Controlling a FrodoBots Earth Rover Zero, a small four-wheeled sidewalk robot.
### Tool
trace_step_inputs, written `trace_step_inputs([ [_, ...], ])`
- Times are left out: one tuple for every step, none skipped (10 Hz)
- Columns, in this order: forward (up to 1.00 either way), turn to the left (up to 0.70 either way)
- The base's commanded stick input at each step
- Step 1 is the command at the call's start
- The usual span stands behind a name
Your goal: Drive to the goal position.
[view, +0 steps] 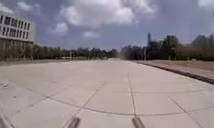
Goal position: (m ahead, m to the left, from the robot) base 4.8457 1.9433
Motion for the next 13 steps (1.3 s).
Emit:
trace_step_inputs([
  [0.70, 0.00],
  [0.70, 0.00],
  [0.70, 0.00],
  [0.70, 0.00],
  [0.70, 0.00],
  [0.70, 0.00],
  [0.70, 0.00],
  [0.70, 0.00],
  [0.70, 0.00],
  [0.70, 0.00],
  [0.70, 0.00],
  [0.70, 0.00],
  [0.70, 0.00],
])
